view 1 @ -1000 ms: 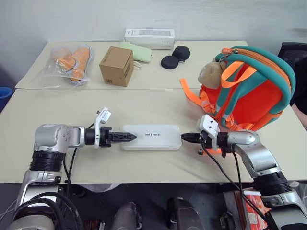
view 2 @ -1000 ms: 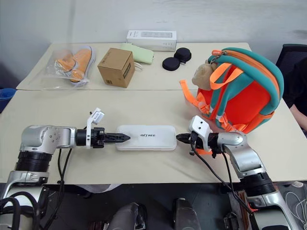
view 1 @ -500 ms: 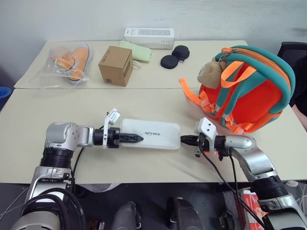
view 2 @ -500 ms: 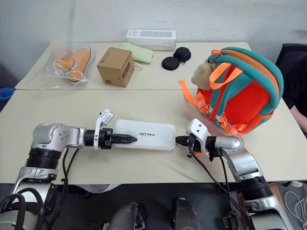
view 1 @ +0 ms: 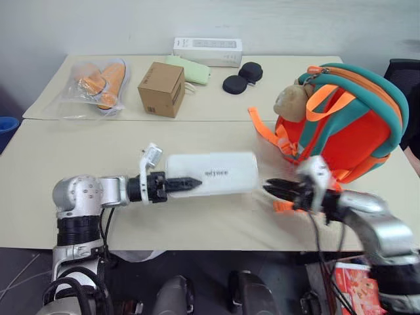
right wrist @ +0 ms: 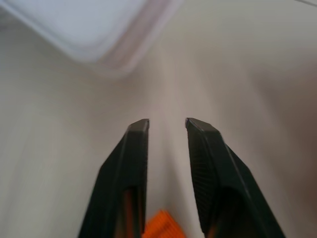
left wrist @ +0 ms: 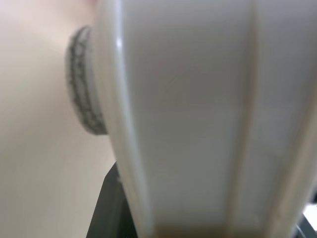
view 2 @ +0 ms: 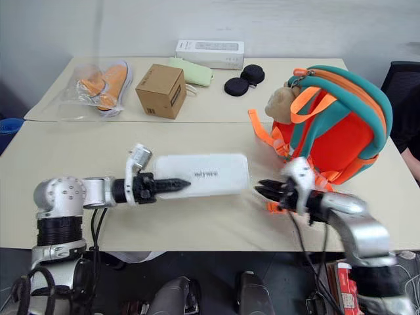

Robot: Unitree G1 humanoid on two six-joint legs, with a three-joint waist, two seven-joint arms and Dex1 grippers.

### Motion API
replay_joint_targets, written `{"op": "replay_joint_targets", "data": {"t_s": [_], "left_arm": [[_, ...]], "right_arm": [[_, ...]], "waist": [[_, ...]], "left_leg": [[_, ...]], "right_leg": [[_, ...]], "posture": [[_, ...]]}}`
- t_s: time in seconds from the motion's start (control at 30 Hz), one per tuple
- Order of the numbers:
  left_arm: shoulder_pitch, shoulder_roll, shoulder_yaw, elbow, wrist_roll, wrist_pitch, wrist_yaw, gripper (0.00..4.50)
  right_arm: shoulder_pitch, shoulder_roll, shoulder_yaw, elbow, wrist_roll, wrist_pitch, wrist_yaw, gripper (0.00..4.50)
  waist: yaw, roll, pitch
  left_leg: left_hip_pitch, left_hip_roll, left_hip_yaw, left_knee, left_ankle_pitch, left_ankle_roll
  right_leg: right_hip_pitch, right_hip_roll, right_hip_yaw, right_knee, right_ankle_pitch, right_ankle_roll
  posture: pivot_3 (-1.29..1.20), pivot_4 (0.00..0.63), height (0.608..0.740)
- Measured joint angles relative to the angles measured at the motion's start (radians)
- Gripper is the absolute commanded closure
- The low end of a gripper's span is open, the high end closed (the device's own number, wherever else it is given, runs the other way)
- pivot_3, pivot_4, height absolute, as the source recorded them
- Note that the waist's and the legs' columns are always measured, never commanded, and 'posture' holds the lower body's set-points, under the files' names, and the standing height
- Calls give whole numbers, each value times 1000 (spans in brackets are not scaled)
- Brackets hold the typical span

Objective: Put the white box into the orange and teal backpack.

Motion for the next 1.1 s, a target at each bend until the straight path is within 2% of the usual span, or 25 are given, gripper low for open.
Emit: {"op": "replay_joint_targets", "data": {"t_s": [0.13,0.2,0.27,0.37,0.47,0.6,0.7,0.8,0.97,1.1], "left_arm": [[-2,-64,200,-79,-50,31,118,3143],[-2,-73,267,-97,-82,35,161,3143],[-3,-62,328,-130,-111,38,193,3143],[-7,-10,353,-163,-121,39,241,3143],[-24,17,361,-160,-122,29,275,3143],[-65,64,354,-149,-125,-13,285,3143],[-99,82,340,-144,-126,-53,299,3143],[-81,96,311,-143,-125,-86,303,3143],[-67,115,292,-112,-117,-160,333,3143],[-67,162,251,-109,-109,-222,324,3143]], "right_arm": [[53,-70,-251,-38,167,156,-30,1276],[46,-102,-326,-35,223,211,-48,637],[0,-106,-348,-13,263,244,-76,28],[-163,-31,-286,54,254,232,-175,28],[-261,43,-185,146,206,210,-252,28],[-435,176,-164,335,223,188,-288,28],[-577,238,-138,515,147,71,-360,28],[-608,241,-129,601,100,-6,-363,609],[-569,232,-130,584,143,16,-266,2356],[-563,170,-102,500,187,76,-158,3631]], "waist": [[-1,-1,1],[-2,-2,1],[-6,-6,3],[-23,-8,4],[-24,-8,4],[-25,-10,5],[-27,-10,5],[-24,-10,5],[-25,-10,5],[-28,-10,5]], "left_leg": [[1,0,0,-1,0,0],[1,0,0,-2,0,-1],[2,1,0,-2,1,-2],[2,1,0,-2,2,-4],[1,1,0,-4,2,-4],[-1,0,1,-3,3,-4],[0,0,2,-3,3,-4],[-1,1,1,-4,3,-4],[-2,1,2,-4,3,-4],[-1,1,2,-4,3,-4]], "right_leg": [[1,0,0,0,0,0],[1,1,0,0,0,0],[1,2,0,0,0,0],[1,1,0,0,0,0],[-1,2,0,0,0,0],[-3,2,0,1,0,0],[-2,1,1,1,0,0],[-3,2,0,3,0,0],[-3,2,1,3,0,0],[-3,2,1,3,0,0]], "posture": [[0,150,740],[0,150,740],[0,150,740],[0,150,740],[0,150,740],[0,150,740],[0,150,740],[0,150,740],[0,150,740],[0,150,740]]}}
